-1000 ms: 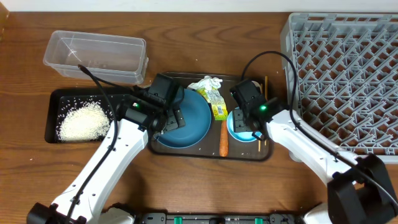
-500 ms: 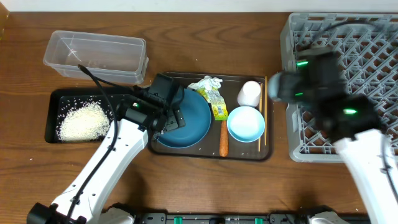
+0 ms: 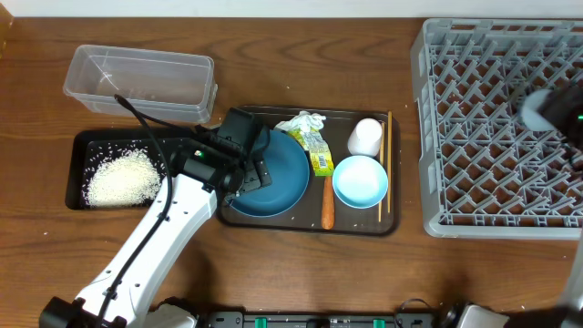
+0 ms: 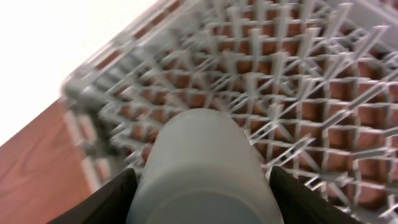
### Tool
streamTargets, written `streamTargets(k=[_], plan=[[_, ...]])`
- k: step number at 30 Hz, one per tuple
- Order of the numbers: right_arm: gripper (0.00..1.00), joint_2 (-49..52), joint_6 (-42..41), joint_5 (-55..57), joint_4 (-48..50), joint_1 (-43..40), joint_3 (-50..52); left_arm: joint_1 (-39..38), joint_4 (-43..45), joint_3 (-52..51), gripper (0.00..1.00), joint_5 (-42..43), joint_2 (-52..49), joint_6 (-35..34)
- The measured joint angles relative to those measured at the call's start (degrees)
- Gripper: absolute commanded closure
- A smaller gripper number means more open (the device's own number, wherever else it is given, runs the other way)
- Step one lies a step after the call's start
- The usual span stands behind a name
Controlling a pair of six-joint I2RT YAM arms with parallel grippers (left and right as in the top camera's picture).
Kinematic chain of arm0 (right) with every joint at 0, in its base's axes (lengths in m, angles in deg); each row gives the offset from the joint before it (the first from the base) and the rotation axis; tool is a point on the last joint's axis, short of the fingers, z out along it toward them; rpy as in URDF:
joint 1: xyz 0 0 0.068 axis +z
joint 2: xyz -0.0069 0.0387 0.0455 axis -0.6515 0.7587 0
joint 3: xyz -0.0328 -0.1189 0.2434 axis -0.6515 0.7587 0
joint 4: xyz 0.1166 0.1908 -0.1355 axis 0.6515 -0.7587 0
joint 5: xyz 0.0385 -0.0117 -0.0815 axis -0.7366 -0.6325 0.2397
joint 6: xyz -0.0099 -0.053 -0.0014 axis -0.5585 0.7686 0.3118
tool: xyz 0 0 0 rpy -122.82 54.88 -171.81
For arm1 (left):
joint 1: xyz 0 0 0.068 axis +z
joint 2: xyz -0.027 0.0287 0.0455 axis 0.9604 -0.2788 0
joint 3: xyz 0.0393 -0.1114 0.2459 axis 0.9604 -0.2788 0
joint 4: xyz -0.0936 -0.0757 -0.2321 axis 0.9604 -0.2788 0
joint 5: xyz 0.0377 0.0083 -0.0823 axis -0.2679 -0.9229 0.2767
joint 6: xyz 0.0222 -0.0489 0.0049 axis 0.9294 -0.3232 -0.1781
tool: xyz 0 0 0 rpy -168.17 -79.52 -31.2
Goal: Sort waste into correct bins and load items into the dishwasher rack
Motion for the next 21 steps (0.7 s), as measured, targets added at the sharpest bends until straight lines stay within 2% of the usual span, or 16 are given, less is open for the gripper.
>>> streamTargets(k=[5, 17, 21], plan=[[0.36, 5.40, 1.53, 0.20, 2.82, -4.13, 0.00, 0.00, 0.00, 0.00, 0.01, 0.00, 0.00, 0.00], [0.32, 10.36, 4.52, 11.15, 4.26, -4.33, 0.00, 0.00, 0.00, 0.00, 0.01, 0.00, 0.00, 0.00], [0.16, 11.98, 5.03, 13.03, 3.82, -5.01, 0.00, 0.00, 0.00, 0.00, 0.01, 0.00, 0.00, 0.00]])
